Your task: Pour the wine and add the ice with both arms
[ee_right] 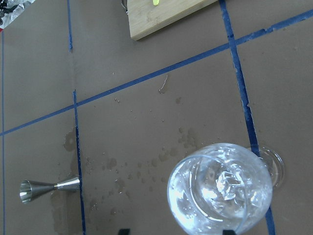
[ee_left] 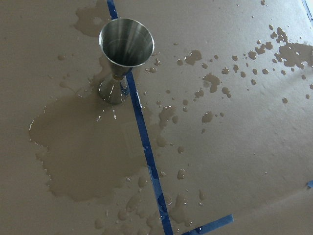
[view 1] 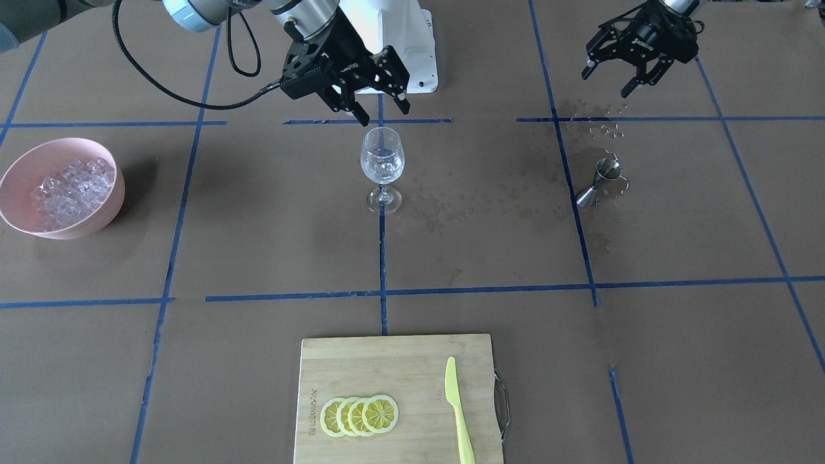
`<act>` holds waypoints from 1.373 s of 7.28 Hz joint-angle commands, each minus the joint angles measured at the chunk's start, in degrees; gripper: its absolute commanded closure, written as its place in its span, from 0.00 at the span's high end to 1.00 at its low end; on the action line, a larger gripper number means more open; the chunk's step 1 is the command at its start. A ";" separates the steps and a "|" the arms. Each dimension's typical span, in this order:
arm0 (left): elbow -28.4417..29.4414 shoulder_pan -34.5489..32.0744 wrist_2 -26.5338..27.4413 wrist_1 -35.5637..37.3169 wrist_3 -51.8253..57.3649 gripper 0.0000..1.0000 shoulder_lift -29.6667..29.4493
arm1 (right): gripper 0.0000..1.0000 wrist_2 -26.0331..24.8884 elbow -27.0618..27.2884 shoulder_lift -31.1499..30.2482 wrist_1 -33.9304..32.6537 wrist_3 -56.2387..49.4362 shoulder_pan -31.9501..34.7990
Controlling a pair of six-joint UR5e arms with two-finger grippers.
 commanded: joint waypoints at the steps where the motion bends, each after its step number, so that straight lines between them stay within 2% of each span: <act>1: -1.49 -2.67 -6.70 3.64 0.18 1.00 -0.75 | 1.00 0.32 1.67 0.00 -1.97 -0.03 1.38; 2: -1.40 -3.81 -11.52 3.73 0.26 1.00 -0.67 | 1.00 2.76 4.20 0.00 -7.11 -0.46 3.39; 3: -1.40 -4.95 -12.35 3.73 0.53 1.00 -0.75 | 1.00 6.96 6.75 -0.09 -10.38 -0.73 6.89; 4: -1.31 -5.13 -13.49 3.99 0.88 1.00 -0.49 | 1.00 10.92 6.95 -0.87 -10.94 -1.17 11.02; 5: -1.31 -5.48 -13.50 5.12 1.84 1.00 -0.58 | 1.00 12.52 7.04 -2.45 -11.03 -3.09 14.19; 7: -1.31 -10.73 -13.68 8.80 11.38 1.00 -1.01 | 1.00 12.72 6.95 -6.57 -11.46 -10.71 17.72; 8: -1.31 -14.15 -13.68 11.00 16.21 1.00 -1.63 | 1.00 12.72 6.77 -7.38 -15.12 -16.06 18.87; 10: -1.31 -22.23 -13.68 21.33 27.19 1.00 -6.61 | 1.00 12.63 6.25 -7.38 -22.51 -26.44 21.33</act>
